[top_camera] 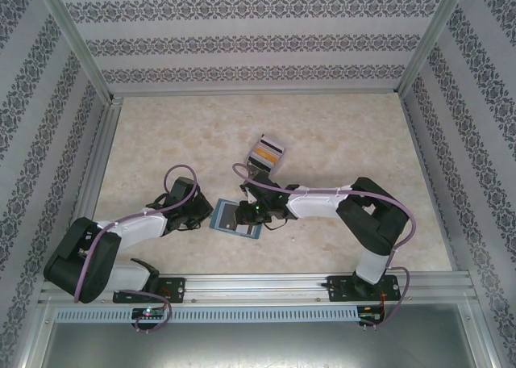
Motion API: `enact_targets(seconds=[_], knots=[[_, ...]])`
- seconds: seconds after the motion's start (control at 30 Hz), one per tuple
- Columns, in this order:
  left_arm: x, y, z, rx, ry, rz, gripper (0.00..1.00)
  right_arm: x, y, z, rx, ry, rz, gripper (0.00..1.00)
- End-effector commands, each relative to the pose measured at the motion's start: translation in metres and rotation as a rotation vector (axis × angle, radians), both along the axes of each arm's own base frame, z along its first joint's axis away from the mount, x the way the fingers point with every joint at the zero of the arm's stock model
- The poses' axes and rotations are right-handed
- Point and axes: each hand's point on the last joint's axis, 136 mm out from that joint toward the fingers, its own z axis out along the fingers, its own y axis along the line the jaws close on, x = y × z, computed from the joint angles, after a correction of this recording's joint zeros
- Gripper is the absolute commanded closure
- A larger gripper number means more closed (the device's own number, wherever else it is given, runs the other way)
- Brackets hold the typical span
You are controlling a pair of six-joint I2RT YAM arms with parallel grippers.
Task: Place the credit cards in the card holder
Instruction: Rotate the card holder at the bottom-center of the table, then flip over the card slot on the card holder.
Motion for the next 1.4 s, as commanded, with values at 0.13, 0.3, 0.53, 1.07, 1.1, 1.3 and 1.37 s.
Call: enact_targets(seconds=[0.13,0.3,0.53,1.07,1.1,1.3,1.37], knots=[[-0.059,0.010,-0.037,0.069,0.222,-0.064,1.00,0.006,0.016,-0.003,0.005,-0.022,0.027,0.86],[-0.055,0.007,-0.027,0.059,0.203,-0.076,1.00,0.011,0.022,0.009,0.027,-0.047,0.031,0.86],[-0.051,0.006,-0.013,0.050,0.173,-0.076,1.00,0.017,0.014,0.015,0.047,-0.054,0.018,0.85],[-0.035,0.000,0.038,0.019,0.071,-0.078,1.00,0.000,0.002,0.033,0.056,-0.072,0.089,0.77],[-0.035,0.000,0.040,0.015,0.068,-0.077,1.00,-0.003,0.003,0.030,0.050,-0.066,0.094,0.77],[-0.032,-0.004,0.052,-0.009,0.043,-0.076,1.00,-0.001,0.002,0.015,0.015,-0.049,0.070,0.72],[-0.032,-0.004,0.055,-0.012,0.037,-0.077,1.00,0.000,0.003,0.009,0.018,-0.036,0.062,0.72]])
